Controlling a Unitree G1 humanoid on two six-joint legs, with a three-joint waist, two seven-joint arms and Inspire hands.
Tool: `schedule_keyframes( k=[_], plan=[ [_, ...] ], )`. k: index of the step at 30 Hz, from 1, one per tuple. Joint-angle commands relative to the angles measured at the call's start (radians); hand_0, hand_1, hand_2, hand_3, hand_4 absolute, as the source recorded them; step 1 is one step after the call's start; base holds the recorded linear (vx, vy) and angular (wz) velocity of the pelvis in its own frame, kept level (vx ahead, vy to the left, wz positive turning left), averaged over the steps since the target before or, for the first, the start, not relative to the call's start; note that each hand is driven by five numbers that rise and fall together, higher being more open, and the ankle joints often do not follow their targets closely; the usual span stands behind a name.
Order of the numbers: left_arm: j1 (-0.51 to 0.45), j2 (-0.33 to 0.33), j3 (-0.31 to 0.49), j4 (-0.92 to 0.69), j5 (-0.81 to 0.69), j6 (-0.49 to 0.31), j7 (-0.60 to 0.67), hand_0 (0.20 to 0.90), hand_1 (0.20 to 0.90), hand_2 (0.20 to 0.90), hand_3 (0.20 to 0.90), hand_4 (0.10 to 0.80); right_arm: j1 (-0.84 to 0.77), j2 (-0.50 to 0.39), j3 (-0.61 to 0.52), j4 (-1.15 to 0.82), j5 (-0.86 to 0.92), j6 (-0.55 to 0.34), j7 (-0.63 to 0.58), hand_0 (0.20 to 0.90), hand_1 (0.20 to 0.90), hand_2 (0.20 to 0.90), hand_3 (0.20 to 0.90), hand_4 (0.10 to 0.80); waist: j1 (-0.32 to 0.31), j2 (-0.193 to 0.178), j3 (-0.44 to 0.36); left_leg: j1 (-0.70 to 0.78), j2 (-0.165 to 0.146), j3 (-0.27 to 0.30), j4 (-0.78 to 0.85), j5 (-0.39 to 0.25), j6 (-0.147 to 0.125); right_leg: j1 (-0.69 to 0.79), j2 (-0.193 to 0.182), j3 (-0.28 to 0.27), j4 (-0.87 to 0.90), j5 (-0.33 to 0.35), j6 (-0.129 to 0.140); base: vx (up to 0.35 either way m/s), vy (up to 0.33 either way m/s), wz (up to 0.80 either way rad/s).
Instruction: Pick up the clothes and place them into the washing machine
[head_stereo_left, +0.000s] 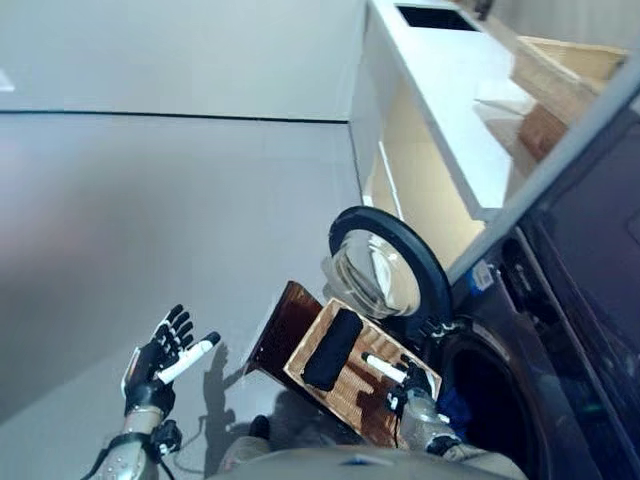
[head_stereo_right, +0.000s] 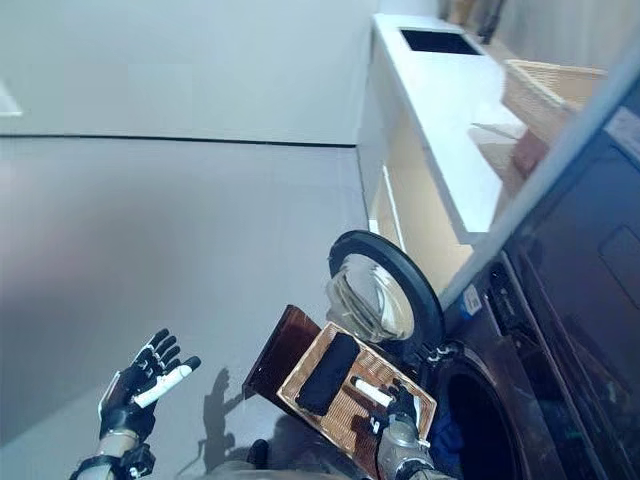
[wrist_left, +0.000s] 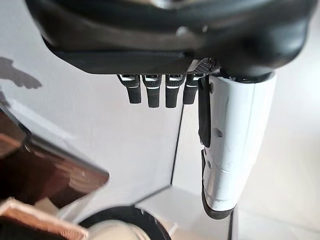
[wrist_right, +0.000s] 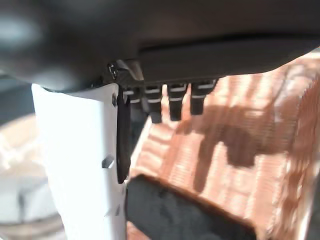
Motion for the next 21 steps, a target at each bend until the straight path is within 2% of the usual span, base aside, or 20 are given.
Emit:
schedule_keyframes(
  k=[1, 9, 21],
  plan=[
    [-0.049, 0.085, 0.074, -0.183, -0.016, -0.077, 0.0, 0.9, 0.9, 0.9, 0.9, 0.8, -0.166, 0.006, 0.015, 0.001, -0.068, -0.024, -0.06, 0.9, 0.9, 0.9, 0.9, 0.8, 0.051, -0.006, 0.05, -0.004, 0.062, -0.021, -0.002, -0.011, -0.085, 0.007, -0.112, -0.01, 0.009, 0.052, 0.111, -0.045, -0.008, 0.18],
    [-0.079, 0.127, 0.075, -0.217, 0.016, -0.086, 0.028, 0.9, 0.9, 0.9, 0.9, 0.8, -0.189, 0.009, -0.026, -0.016, -0.018, -0.039, -0.081, 0.9, 0.9, 0.9, 0.9, 0.8, 0.083, -0.021, 0.095, -0.063, 0.036, -0.06, 0.011, -0.003, -0.071, -0.003, -0.125, -0.048, 0.005, 0.068, 0.12, -0.031, 0.003, 0.2],
    [-0.099, 0.175, 0.084, -0.255, 0.009, -0.096, 0.06, 0.9, 0.9, 0.9, 0.9, 0.8, -0.27, -0.015, -0.082, -0.023, 0.113, -0.063, -0.073, 0.9, 0.9, 0.9, 0.9, 0.8, 0.098, -0.019, 0.168, -0.177, 0.005, -0.078, 0.09, -0.013, -0.052, -0.064, -0.145, -0.056, 0.007, 0.091, 0.12, -0.067, 0.011, 0.08]
  ],
)
